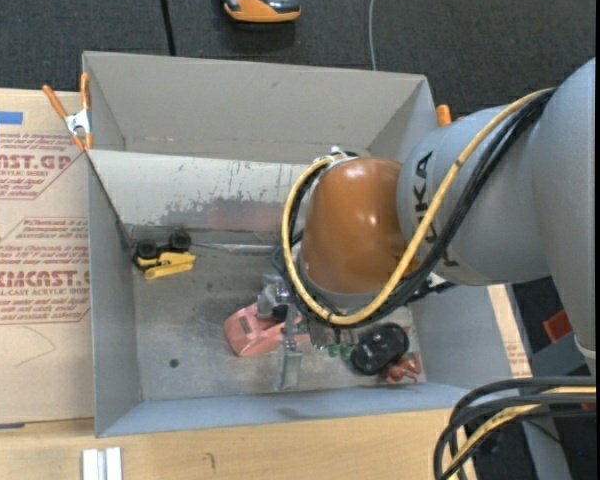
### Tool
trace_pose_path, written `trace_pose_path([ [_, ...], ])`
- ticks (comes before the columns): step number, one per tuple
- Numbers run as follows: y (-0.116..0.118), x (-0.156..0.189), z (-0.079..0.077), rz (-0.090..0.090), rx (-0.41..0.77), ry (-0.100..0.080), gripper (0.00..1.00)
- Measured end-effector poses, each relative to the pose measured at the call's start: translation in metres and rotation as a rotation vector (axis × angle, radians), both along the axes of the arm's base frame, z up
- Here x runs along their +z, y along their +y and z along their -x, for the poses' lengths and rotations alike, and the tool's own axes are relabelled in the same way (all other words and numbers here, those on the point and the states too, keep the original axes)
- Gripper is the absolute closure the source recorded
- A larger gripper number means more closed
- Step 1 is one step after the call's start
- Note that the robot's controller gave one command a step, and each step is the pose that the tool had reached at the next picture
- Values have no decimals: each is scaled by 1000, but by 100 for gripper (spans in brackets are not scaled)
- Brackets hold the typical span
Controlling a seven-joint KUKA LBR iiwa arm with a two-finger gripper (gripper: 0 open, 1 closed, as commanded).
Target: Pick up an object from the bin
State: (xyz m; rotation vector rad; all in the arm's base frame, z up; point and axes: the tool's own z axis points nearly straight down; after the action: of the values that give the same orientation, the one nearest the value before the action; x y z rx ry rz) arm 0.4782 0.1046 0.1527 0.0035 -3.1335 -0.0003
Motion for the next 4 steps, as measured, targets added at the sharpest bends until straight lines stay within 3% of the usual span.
trace_pose_path([
  [1, 0, 4, -2, -1, -2, -8, 0],
  [2, -2, -57, -41, -3, -45, -16, 0],
  [3, -20, -82, -27, -3, -79, -14, 100],
  [4, -20, -82, -27, -3, -78, -14, 100],
])
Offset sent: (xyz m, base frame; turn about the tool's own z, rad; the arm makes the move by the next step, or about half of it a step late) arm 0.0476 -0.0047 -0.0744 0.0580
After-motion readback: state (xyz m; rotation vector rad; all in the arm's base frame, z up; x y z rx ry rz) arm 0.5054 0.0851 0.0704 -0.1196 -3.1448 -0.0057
